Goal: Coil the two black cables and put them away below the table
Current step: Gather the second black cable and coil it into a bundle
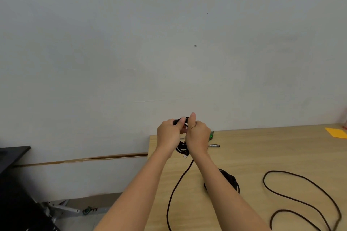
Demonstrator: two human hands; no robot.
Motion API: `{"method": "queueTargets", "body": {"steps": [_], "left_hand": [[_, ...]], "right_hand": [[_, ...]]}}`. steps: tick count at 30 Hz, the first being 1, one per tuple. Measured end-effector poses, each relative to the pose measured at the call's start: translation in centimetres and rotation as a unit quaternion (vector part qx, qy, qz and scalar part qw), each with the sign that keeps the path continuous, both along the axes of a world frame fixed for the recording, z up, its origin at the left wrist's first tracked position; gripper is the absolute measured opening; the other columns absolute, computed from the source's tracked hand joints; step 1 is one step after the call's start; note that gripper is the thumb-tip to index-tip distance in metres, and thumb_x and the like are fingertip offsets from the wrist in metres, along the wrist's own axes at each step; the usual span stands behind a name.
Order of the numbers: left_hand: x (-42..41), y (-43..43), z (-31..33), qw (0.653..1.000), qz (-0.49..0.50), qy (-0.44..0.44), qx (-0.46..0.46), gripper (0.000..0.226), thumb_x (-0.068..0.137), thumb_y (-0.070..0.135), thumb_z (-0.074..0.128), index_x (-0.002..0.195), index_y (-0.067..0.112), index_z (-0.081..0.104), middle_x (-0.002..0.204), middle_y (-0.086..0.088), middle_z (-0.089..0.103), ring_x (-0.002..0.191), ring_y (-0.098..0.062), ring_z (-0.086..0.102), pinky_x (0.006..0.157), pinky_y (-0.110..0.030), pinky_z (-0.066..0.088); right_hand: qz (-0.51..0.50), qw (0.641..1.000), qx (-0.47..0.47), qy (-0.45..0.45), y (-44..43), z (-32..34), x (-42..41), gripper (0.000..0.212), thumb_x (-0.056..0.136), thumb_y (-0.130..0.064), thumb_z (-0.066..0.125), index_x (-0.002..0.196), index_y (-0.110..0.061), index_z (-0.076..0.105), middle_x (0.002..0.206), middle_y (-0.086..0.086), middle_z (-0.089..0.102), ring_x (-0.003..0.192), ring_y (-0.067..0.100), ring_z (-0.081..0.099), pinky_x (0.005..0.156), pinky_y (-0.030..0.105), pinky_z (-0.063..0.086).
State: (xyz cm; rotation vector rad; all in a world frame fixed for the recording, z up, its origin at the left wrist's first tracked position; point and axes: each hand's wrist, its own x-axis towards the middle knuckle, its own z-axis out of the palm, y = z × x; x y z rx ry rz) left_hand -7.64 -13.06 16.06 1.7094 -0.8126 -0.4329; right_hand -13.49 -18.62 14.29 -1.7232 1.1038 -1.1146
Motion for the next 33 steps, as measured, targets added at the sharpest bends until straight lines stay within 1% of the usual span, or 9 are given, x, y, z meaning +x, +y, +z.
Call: {"method": "queueTargets", "body": {"steps": [3, 6, 8, 12, 18, 21, 25, 28, 33], "left_hand": [[0.1, 0.1, -0.5, 0.999, 0.027, -0.018, 0.027, 0.035, 0.094, 0.033, 0.052, 0.075, 0.006, 0.063, 0.061, -0.002, 0.058, 0.055, -0.011, 0.052, 0.059, -0.029, 0.042], [0.3, 0.3, -0.2, 0.933, -0.040, 0.349, -0.081, 0.026, 0.092, 0.021, 0.057, 0.070, 0.008, 0.055, 0.052, 0.000, 0.043, 0.045, -0.011, 0.042, 0.048, -0.022, 0.039], [0.9, 0.4, 0.2, 0.876, -0.093, 0.464, -0.092, 0.023, 0.090, 0.021, 0.058, 0.071, 0.011, 0.052, 0.048, 0.003, 0.040, 0.035, -0.006, 0.034, 0.040, -0.017, 0.034], [1.1, 0.4, 0.6, 0.901, -0.098, 0.421, -0.028, 0.042, 0.088, 0.028, 0.062, 0.055, 0.018, 0.038, 0.039, 0.008, 0.026, 0.029, -0.006, 0.020, 0.035, -0.019, 0.025], [2.7, 0.4, 1.2, 0.851, 0.027, 0.481, -0.210, 0.045, 0.090, 0.014, 0.055, 0.054, 0.018, 0.027, 0.031, 0.008, 0.020, 0.023, -0.006, 0.015, 0.031, -0.011, 0.014], [4.5, 0.7, 1.6, 0.842, 0.136, 0.445, -0.274, 0.040, 0.088, 0.012, 0.057, 0.058, 0.016, 0.032, 0.033, 0.007, 0.024, 0.026, -0.007, 0.017, 0.034, -0.013, 0.014], [5.4, 0.8, 1.3, 0.853, 0.229, 0.370, -0.288, 0.037, 0.087, 0.013, 0.059, 0.057, 0.013, 0.038, 0.041, 0.005, 0.033, 0.034, -0.010, 0.023, 0.037, -0.019, 0.021], [5.2, 0.5, 0.4, 0.896, 0.276, 0.260, -0.231, 0.039, 0.088, 0.021, 0.057, 0.053, 0.010, 0.043, 0.052, -0.001, 0.042, 0.043, -0.015, 0.033, 0.044, -0.025, 0.031], [4.0, 0.7, -1.9, 0.983, 0.170, -0.003, -0.063, 0.044, 0.092, 0.028, 0.055, 0.052, 0.009, 0.056, 0.041, 0.005, 0.053, 0.037, -0.005, 0.049, 0.042, -0.015, 0.038]], "right_hand": [[-0.004, 1.000, -0.030, 0.005, 0.4, 0.1, -0.1, 0.059, 0.102, -0.034, 0.032, 0.048, -0.011, 0.032, 0.047, 0.000, 0.034, 0.045, 0.011, 0.030, 0.044, 0.020, 0.031], [0.013, 0.998, -0.055, 0.007, 0.2, 0.0, 0.1, 0.061, 0.103, -0.029, 0.032, 0.046, -0.011, 0.032, 0.044, 0.000, 0.033, 0.043, 0.010, 0.029, 0.045, 0.017, 0.032], [0.032, 0.999, -0.034, -0.006, 0.0, -0.2, 0.2, 0.060, 0.103, -0.030, 0.031, 0.046, -0.011, 0.036, 0.044, 0.001, 0.036, 0.043, 0.012, 0.034, 0.043, 0.018, 0.031], [0.095, 0.995, 0.011, -0.041, 0.1, -0.4, 0.3, 0.059, 0.103, -0.036, 0.030, 0.050, -0.012, 0.041, 0.047, 0.000, 0.040, 0.046, 0.013, 0.039, 0.046, 0.024, 0.032], [0.260, 0.941, 0.211, -0.058, -0.8, -1.2, -1.1, 0.060, 0.094, -0.058, 0.039, 0.076, -0.005, 0.061, 0.059, 0.012, 0.055, 0.042, 0.013, 0.039, 0.041, 0.021, 0.029], [0.324, 0.921, 0.214, 0.022, -1.0, -2.4, -2.2, 0.034, 0.094, -0.036, 0.054, 0.078, -0.007, 0.063, 0.058, 0.006, 0.049, 0.042, 0.009, 0.034, 0.042, 0.020, 0.026], [0.321, 0.912, 0.102, 0.233, -0.3, -1.8, -2.7, 0.040, 0.097, -0.039, 0.047, 0.078, -0.009, 0.066, 0.063, 0.001, 0.055, 0.054, 0.010, 0.048, 0.053, 0.023, 0.036], [0.297, 0.859, -0.078, 0.410, 0.8, -0.3, -2.1, 0.049, 0.099, -0.042, 0.037, 0.086, -0.006, 0.067, 0.082, 0.006, 0.064, 0.080, 0.023, 0.059, 0.067, 0.031, 0.044], [0.308, 0.813, -0.246, 0.429, 2.5, 3.4, -1.4, 0.020, 0.081, -0.018, 0.053, 0.073, -0.003, 0.063, 0.058, 0.007, 0.049, 0.064, 0.027, 0.048, 0.055, 0.029, 0.036]]}}
